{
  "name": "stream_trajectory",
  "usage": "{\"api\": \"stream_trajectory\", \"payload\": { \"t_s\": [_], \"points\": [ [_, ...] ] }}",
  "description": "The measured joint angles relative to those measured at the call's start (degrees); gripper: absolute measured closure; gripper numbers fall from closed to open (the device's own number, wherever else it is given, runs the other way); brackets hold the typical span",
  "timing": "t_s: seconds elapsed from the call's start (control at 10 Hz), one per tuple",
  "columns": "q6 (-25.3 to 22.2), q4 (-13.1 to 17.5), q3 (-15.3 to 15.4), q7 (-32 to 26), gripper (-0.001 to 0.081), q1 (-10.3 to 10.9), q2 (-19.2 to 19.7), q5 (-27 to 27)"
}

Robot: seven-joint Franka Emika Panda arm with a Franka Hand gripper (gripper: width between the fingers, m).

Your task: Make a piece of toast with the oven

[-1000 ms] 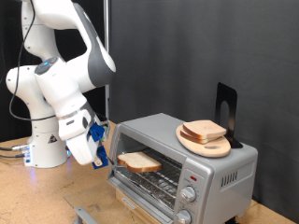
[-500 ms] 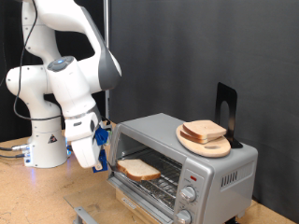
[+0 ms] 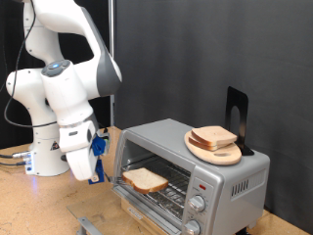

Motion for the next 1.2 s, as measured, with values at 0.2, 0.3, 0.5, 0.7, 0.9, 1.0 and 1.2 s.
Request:
{"api": "stream_trajectory", "payload": {
  "t_s": [0.2,0.3,0.5,0.7,0.9,1.0,1.2],
  "points": [
    [-0.12,0.2,-0.27,-0.11,0.0329,-0.31,0.0,0.36],
    [0.12,0.23,-0.03,0.27,0.0329,-0.27,0.0,0.98],
    [0.95,0.2,0.87,0.94,0.0329,0.23,0.0,2.51],
    [2.0,-0.18,1.92,0.96,0.0329,0.76,-0.01,4.2],
    [3.53,-1.19,3.18,0.96,0.0329,1.51,-0.12,5.7],
    [4.13,-1.74,3.77,1.03,0.033,1.91,-0.24,6.29],
    [5.04,-2.68,4.94,1.18,0.033,2.49,-0.65,7.6]
  ]
}}
